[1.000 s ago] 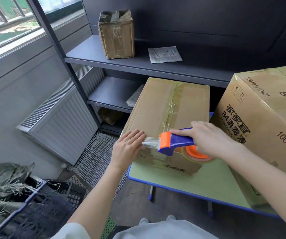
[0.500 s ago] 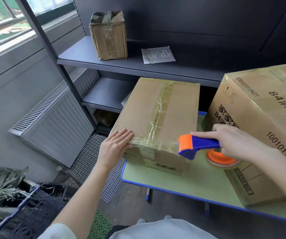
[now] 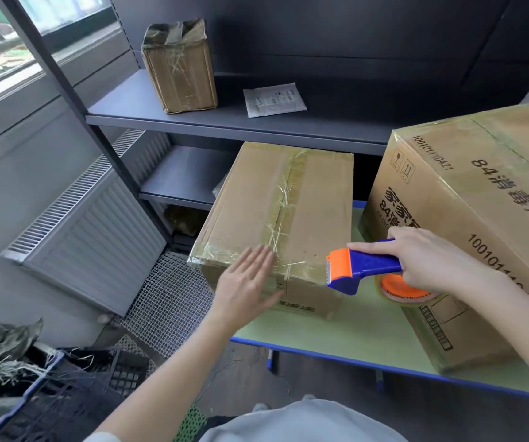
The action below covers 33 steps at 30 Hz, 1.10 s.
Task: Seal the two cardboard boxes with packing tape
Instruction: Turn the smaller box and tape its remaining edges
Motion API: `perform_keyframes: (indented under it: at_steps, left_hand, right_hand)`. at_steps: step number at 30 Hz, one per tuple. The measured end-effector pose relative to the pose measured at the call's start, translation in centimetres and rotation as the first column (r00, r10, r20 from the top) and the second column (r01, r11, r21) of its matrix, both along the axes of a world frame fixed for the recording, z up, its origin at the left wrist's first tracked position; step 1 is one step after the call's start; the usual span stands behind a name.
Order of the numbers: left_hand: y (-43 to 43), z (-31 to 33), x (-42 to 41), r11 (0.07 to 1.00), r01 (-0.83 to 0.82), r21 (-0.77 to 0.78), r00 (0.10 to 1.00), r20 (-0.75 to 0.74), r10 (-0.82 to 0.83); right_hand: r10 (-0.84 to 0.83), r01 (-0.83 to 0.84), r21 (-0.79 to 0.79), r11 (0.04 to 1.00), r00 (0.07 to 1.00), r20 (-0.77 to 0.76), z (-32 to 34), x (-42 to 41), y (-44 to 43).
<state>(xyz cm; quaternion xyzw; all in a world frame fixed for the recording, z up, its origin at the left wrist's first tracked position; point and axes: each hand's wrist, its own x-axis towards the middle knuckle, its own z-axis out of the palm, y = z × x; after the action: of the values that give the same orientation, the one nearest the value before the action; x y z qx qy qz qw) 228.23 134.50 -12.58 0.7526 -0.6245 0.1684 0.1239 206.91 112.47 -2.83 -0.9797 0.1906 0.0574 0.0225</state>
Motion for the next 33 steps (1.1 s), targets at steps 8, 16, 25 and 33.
perform_keyframes:
  at_steps: [8, 16, 25, 33]
  left_hand:
    - [-4.4, -0.4, -4.9, 0.979, 0.061, -0.194, 0.994, 0.099, -0.042]
    - [-3.3, -0.1, -1.8, 0.970, 0.128, -0.207, 0.987, 0.118, -0.105]
    - [-1.3, -0.3, 2.2, 0.976, 0.111, -0.185, 0.994, 0.007, -0.112]
    - [-1.5, -0.8, 2.4, 0.983, 0.100, -0.153, 0.995, 0.009, -0.100]
  right_hand:
    - [-0.046, 0.046, 0.032, 0.998, 0.999, 0.012, 0.1, -0.6, 0.1]
    - [-0.035, 0.027, 0.098, 0.995, 0.997, 0.072, -0.1, 0.7, 1.3]
    - [0.028, -0.038, 0.076, 0.996, 0.992, 0.123, -0.4, 3.9, 3.3]
    - [-0.111, 0.111, 0.098, 0.989, 0.994, 0.002, 0.7, -1.6, 0.2]
